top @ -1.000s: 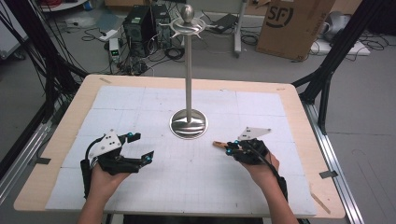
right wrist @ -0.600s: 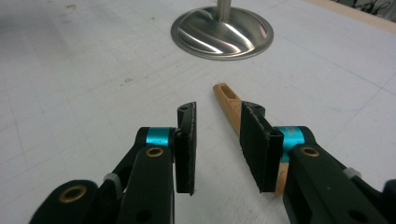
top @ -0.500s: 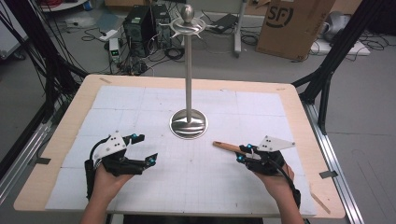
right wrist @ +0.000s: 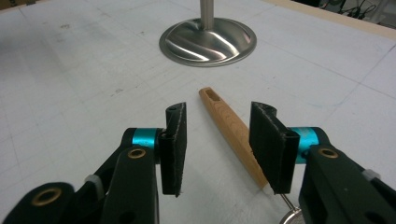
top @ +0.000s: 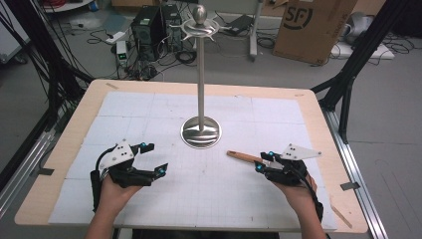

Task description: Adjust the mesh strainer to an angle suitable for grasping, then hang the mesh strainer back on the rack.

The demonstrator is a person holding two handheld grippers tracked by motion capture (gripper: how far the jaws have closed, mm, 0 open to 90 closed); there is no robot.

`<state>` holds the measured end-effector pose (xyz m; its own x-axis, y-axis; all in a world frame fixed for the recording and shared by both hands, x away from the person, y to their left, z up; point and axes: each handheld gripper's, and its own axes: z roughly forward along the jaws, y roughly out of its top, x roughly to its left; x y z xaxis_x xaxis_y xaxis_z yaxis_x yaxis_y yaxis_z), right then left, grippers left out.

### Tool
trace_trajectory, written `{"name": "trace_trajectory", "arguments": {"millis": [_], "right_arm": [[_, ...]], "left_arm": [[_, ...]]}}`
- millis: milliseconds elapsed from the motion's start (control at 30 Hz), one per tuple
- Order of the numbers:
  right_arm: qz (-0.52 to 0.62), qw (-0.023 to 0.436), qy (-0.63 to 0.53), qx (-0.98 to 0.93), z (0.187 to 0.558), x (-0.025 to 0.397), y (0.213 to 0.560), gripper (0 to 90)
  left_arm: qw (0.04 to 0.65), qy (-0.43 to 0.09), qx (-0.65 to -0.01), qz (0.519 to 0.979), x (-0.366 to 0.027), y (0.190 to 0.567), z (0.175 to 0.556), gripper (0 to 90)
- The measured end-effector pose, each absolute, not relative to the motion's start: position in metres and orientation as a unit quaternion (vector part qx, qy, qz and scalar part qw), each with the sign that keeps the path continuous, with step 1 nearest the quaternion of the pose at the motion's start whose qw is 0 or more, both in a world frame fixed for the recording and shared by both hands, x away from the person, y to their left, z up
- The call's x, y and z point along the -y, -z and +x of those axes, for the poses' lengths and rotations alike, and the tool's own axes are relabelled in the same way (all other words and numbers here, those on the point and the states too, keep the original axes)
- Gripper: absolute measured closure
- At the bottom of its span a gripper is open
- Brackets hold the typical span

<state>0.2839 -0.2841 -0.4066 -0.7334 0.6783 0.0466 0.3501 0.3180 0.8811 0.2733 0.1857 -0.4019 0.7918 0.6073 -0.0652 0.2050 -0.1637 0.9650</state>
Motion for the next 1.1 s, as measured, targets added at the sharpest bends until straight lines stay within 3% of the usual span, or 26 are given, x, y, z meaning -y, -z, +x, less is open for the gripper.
{"name": "trace_trajectory", "arguments": {"millis": [167, 500, 1100], "right_arm": [[0.325, 0.186, -0.494, -0.785, 0.283, 0.288, 0.406, 43.6], [0.336, 0.196, -0.494, -0.777, 0.281, 0.296, 0.406, 33.9], [0.344, 0.212, -0.467, -0.786, 0.282, 0.295, 0.409, 25.8]], "left_arm": [[0.588, -0.170, -0.270, 0.744, -0.186, 0.402, 0.274, 17.0], [0.589, -0.174, -0.268, 0.742, -0.184, 0.398, 0.275, 17.0], [0.580, -0.181, -0.264, 0.749, -0.180, 0.397, 0.274, 17.1]]}}
